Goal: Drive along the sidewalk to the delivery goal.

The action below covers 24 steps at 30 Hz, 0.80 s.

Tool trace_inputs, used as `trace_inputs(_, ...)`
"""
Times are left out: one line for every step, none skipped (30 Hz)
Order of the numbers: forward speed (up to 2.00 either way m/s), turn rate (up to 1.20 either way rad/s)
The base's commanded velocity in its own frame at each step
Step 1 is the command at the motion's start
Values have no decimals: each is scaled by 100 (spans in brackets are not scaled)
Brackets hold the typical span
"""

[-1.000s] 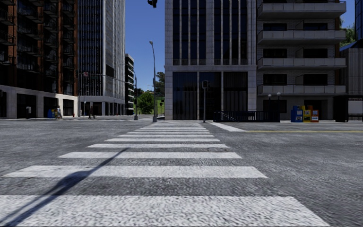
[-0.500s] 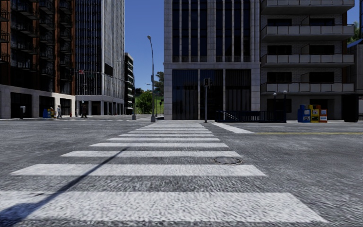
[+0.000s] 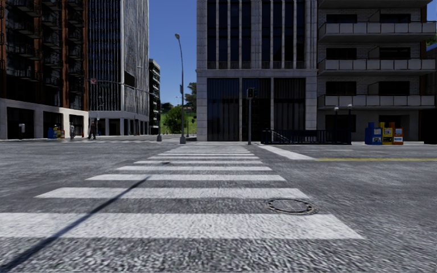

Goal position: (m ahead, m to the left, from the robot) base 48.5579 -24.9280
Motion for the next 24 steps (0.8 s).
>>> trace_inputs(137, 0)
trace_inputs(137, 0)
trace_inputs(137, 0)
trace_inputs(137, 0)
trace_inputs(137, 0)
trace_inputs(137, 0)
trace_inputs(137, 0)
trace_inputs(200, 0)
trace_inputs(200, 0)
trace_inputs(200, 0)
trace_inputs(200, 0)
trace_inputs(200, 0)
trace_inputs(200, 0)
trace_inputs(200, 0)
trace_inputs(200, 0)
trace_inputs(200, 0)
trace_inputs(200, 0)
trace_inputs(200, 0)
trace_inputs(200, 0)
trace_inputs(200, 0)
trace_inputs(200, 0)
trace_inputs(200, 0)
trace_inputs(200, 0)
trace_inputs(200, 0)
